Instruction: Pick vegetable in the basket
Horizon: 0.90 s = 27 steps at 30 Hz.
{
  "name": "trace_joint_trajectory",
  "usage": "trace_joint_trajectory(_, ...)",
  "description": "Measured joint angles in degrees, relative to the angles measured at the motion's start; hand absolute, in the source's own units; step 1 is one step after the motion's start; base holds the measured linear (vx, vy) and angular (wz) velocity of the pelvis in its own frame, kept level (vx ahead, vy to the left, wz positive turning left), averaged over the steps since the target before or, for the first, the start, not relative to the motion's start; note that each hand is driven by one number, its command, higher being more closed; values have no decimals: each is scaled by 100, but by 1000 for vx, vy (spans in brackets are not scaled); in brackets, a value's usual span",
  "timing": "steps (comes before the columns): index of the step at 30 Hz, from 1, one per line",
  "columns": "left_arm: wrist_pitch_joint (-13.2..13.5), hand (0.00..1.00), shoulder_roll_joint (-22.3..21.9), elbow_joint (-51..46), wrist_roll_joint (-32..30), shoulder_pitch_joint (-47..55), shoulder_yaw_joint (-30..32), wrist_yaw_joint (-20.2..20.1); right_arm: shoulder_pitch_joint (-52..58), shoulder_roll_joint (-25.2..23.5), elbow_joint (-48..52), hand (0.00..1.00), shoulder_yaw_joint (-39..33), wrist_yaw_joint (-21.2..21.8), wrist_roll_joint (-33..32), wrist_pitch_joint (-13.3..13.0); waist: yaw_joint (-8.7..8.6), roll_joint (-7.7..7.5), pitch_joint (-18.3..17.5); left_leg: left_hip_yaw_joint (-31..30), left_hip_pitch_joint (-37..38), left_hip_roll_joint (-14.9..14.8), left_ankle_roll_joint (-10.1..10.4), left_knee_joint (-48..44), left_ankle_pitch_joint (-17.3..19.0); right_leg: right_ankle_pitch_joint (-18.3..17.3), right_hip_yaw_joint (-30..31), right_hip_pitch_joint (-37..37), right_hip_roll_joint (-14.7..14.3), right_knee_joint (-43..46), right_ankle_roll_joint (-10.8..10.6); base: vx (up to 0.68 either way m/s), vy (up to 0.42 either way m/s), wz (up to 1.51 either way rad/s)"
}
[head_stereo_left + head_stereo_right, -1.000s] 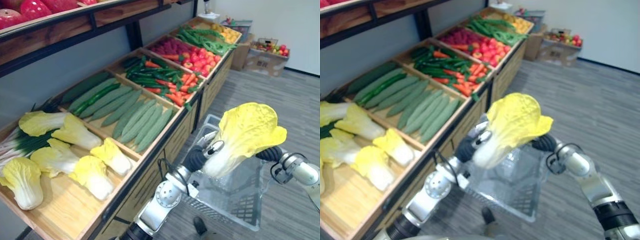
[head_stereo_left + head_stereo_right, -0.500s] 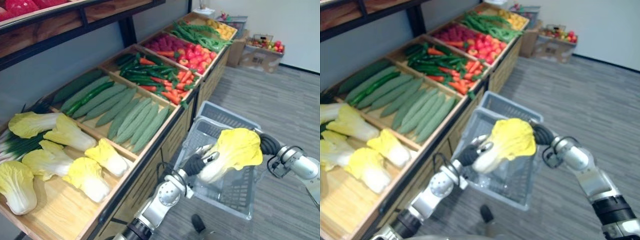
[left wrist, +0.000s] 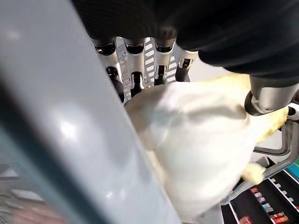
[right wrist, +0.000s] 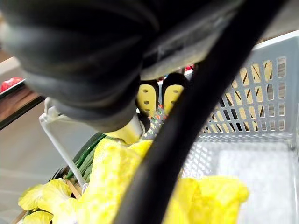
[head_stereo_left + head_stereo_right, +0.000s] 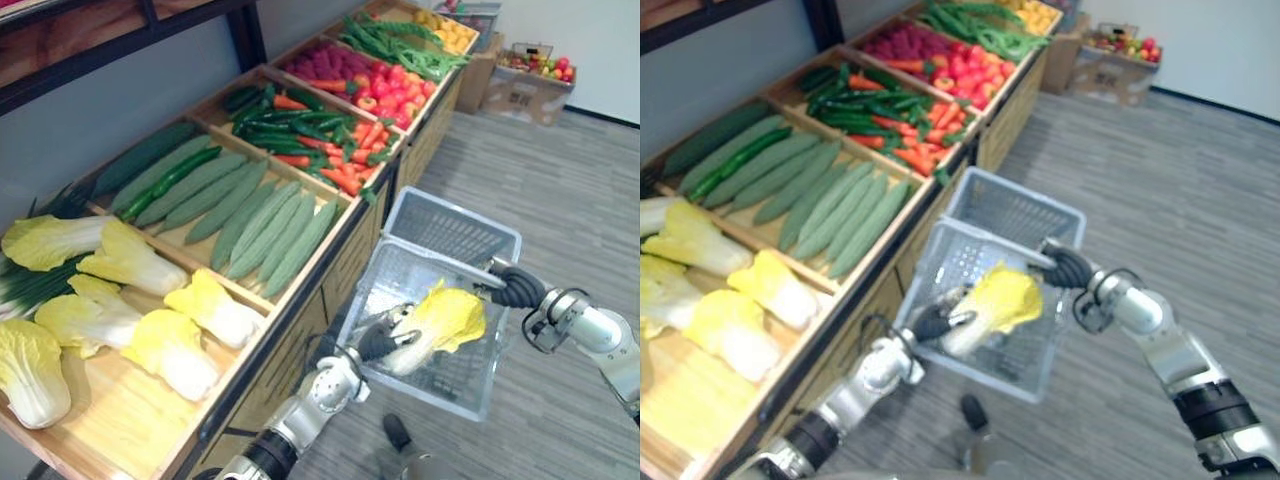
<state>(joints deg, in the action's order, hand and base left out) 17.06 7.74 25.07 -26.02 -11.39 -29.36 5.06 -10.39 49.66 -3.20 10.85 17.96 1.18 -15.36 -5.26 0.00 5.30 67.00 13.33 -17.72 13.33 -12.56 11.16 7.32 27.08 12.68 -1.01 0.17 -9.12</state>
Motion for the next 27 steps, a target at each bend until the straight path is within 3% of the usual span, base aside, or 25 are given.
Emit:
trace_joint_trajectory(2,-1,0,-10,108,-4,-18,37,47,-96,0,-11,100,95,17,0,0,-71,10,7,-6,6,56,-18,62,-13,1,2,-2,32,-2,-3,-17,12,0)
trace_joint_trajectory(17,-41,0,-186,256,22,-183,310,154,67,-75,-332,100,76,236,-224,-20,-101,29,186,-303,13,339,-127,446,-156,-3,-159,-98,233,-38,-10,-58,-11,8)
trace_joint_trajectory(21,-101,0,-137,-562,122,17,216,97,533,-545,-844,100,-350,130,-41,14,-71,33,194,-554,-48,341,-179,499,-213,-8,-408,-192,331,-45,-17,-60,-51,31)
trace_joint_trajectory(27,-76,0,-35,-1835,743,189,-54,-101,1172,-1118,-1277,100,-1177,-222,1028,115,36,27,191,-981,-160,421,-262,661,-293,-51,-838,-323,538,-45,-70,-80,-54,42)
